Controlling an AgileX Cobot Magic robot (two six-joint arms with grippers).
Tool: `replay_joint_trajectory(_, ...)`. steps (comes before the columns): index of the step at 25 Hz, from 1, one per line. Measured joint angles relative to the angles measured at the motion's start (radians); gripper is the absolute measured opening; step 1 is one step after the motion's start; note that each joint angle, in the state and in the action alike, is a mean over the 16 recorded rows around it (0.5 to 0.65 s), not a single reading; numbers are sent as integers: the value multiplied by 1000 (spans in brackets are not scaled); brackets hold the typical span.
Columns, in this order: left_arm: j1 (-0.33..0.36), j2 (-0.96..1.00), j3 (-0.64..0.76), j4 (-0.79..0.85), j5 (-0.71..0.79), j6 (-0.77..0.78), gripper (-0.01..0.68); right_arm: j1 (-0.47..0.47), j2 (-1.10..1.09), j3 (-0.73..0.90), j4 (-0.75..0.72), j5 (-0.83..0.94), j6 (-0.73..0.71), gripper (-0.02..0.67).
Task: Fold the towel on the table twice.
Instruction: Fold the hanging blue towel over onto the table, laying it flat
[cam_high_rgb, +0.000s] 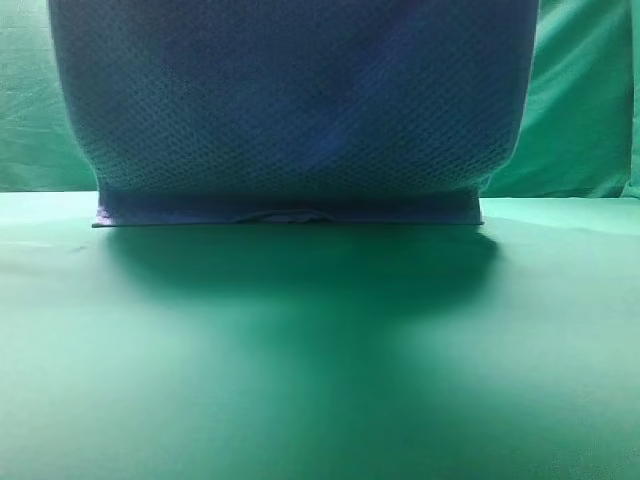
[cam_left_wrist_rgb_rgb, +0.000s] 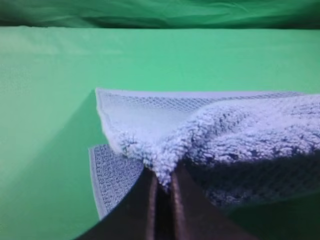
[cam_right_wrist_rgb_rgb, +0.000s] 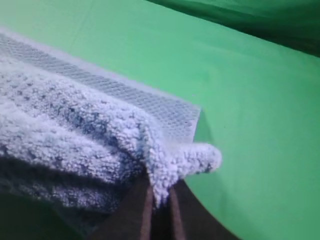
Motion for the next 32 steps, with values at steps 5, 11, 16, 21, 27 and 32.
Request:
replay_joint_trajectory(5,-3,-169,219,-62,-24,28,0,14,-181,259,34,-71,31,0)
replay_joint_trajectory(11,-7,-361,462,-143,-28,49,0,23,-393,548,114,-131,60,0)
replay_joint_trajectory(16,-9,-500,636,-210,-7,67,0,26,-554,771,207,-154,71,0)
replay_joint_trajectory(21,-11,-601,787,-283,27,90,0,26,-695,955,298,-136,75,0)
replay_joint_trajectory(27,-11,-667,917,-353,48,113,0,26,-809,1091,375,-91,76,0)
replay_joint_trajectory(32,-11,-673,967,-385,19,120,0,26,-825,1130,403,-70,74,0)
